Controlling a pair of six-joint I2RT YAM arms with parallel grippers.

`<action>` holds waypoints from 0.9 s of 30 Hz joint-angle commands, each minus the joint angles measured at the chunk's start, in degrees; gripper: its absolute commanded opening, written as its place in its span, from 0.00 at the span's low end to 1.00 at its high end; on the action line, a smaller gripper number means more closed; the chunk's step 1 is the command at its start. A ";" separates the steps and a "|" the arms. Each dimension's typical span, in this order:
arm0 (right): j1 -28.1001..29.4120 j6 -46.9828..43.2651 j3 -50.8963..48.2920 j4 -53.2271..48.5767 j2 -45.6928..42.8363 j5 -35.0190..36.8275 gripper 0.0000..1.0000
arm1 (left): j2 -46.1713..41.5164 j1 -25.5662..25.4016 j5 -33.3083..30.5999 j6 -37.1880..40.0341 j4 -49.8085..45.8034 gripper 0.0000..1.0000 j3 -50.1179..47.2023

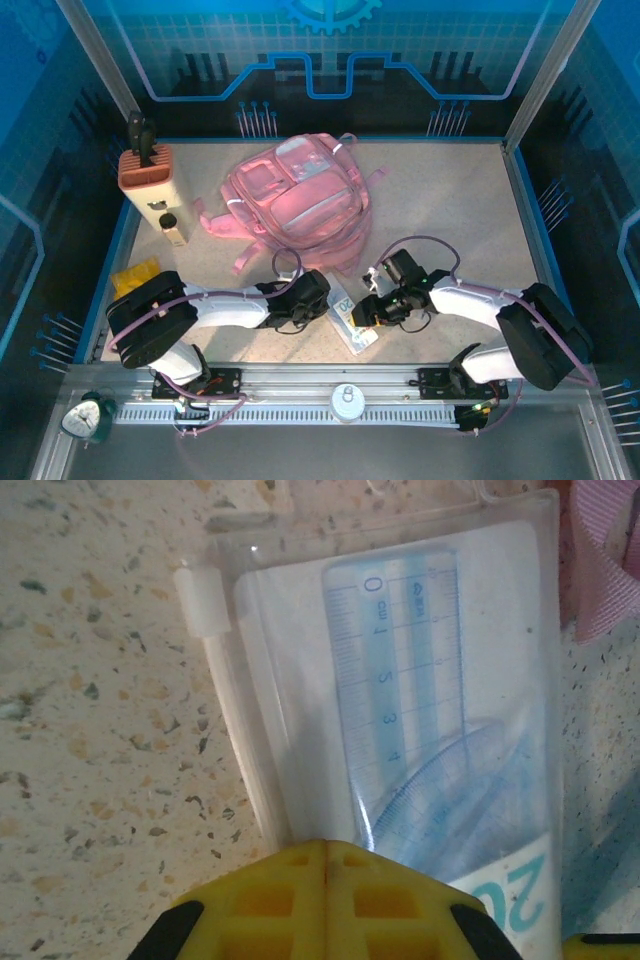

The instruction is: Pack the student bag

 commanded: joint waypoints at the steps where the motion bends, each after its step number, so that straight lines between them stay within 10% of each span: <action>1: 0.94 -1.02 0.20 2.95 1.50 -2.28 0.43 | 2.50 0.19 2.61 -0.86 0.31 0.05 -1.17; 10: 0.55 0.59 -0.35 1.36 -2.21 -0.46 0.06 | -1.07 0.06 0.57 0.96 -3.85 0.07 -0.15; 14: -0.84 0.97 -0.69 -2.98 -7.63 0.49 0.00 | -5.23 0.76 -2.05 5.78 -8.30 0.23 0.93; 27: -17.11 0.41 2.59 -23.16 -29.15 1.05 0.00 | -8.24 10.62 -15.11 56.63 -22.04 0.60 19.80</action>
